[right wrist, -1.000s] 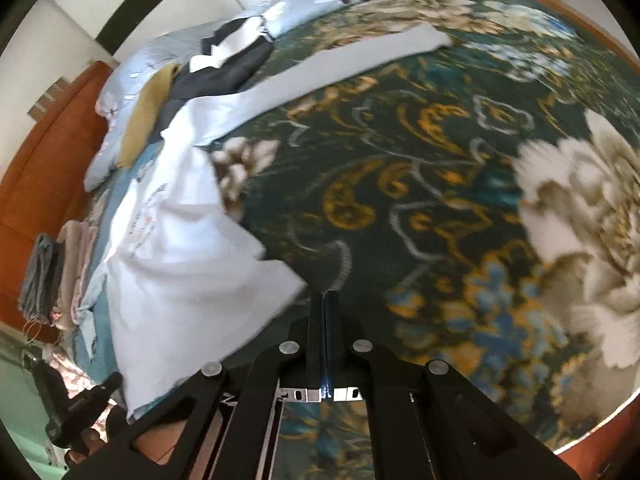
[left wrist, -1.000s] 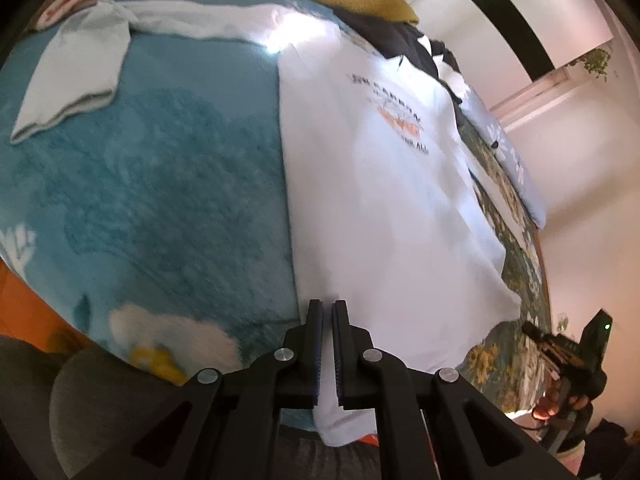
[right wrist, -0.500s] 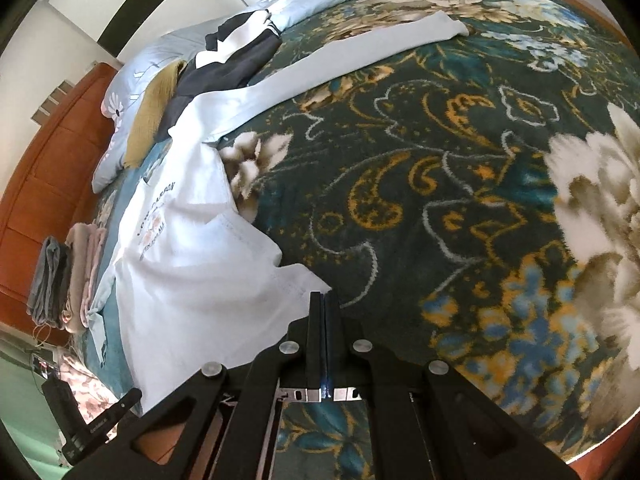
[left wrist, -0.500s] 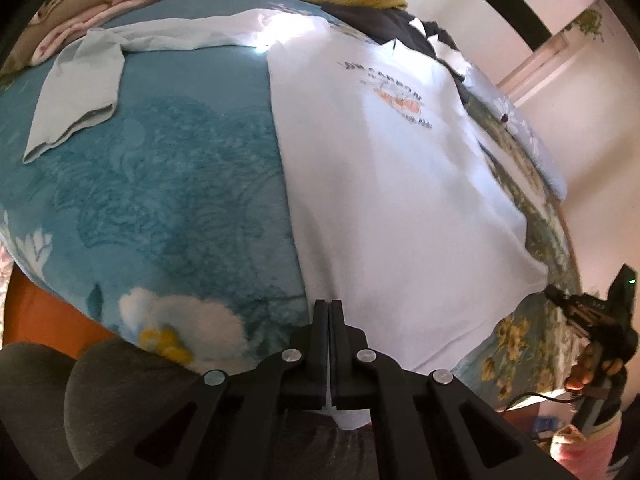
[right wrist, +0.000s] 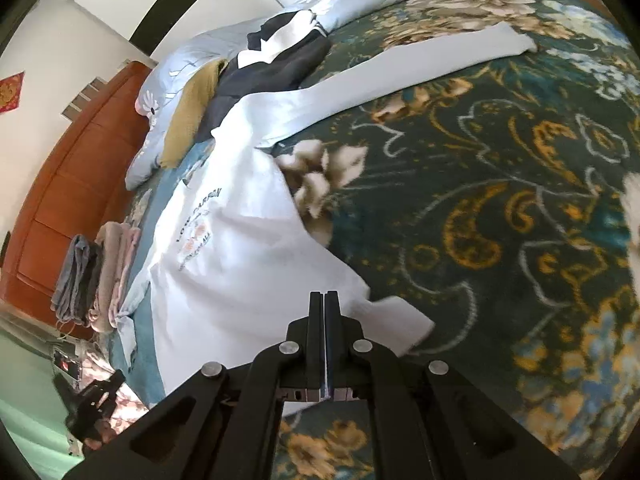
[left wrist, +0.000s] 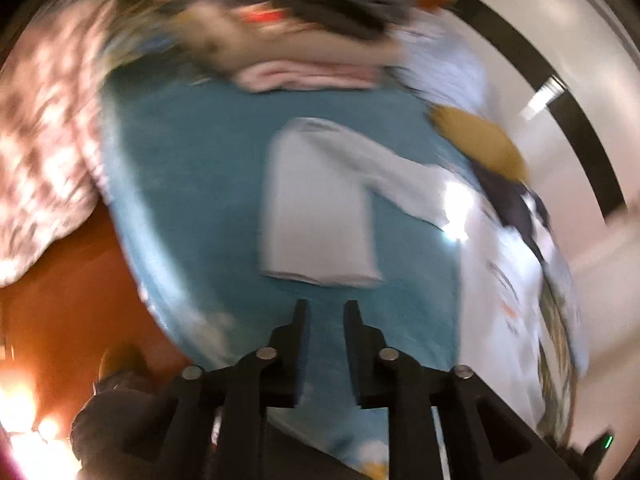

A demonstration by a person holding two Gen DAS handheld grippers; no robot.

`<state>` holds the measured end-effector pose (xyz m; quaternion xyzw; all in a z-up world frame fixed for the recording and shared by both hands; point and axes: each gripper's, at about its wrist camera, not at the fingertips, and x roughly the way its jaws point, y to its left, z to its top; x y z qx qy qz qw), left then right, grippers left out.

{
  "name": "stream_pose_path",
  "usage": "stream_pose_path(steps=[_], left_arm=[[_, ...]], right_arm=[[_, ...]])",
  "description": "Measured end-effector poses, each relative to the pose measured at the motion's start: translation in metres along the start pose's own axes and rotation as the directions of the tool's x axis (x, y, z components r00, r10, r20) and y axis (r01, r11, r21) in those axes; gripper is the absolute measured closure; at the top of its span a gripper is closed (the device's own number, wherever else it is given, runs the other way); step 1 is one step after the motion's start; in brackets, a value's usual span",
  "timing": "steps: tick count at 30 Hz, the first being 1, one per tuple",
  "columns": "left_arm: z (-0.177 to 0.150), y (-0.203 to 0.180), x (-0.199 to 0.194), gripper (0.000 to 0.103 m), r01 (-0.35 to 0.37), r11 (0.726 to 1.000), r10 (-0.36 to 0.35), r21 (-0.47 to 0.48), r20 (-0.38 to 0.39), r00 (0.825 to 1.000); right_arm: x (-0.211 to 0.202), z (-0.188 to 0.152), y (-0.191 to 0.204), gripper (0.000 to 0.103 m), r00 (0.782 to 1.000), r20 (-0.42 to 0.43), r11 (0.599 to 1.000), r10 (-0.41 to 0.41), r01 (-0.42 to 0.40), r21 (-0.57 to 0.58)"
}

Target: Fold clothes

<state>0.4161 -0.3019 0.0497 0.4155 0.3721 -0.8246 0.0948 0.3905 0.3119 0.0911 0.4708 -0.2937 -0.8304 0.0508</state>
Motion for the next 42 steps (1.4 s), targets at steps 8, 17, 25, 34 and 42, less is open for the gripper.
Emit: stream_pose_path(steps=[8,17,25,34,42], left_arm=[[0.022,0.007,0.024,0.058,0.035,0.992,-0.033,-0.123,0.018,0.999],[0.023,0.010,0.020,0.053,-0.082,0.988,0.089,-0.130,0.050,0.995],[0.030,0.009,0.022,0.059,-0.059,0.992,0.064,-0.111,0.049,0.997],[0.062,-0.002,-0.005,0.099,0.033,0.997,-0.024,-0.070,0.123,0.992],[0.140,-0.073,-0.083,0.099,0.168,0.980,-0.188,0.107,0.217,0.958]], right_arm=[[0.016,0.013,0.022,0.103,1.000,-0.001,0.999,0.031,-0.031,-0.038],[0.037,0.021,0.055,0.103,0.994,-0.022,0.983,0.103,-0.105,-0.151],[0.088,0.038,0.108,0.086,0.975,-0.091,0.956,0.202,-0.217,-0.197],[0.120,0.038,0.133,0.074,0.956,-0.168,0.929,0.240,-0.276,-0.245],[0.127,0.074,0.119,0.074,0.932,-0.152,0.917,0.328,-0.353,-0.185]])
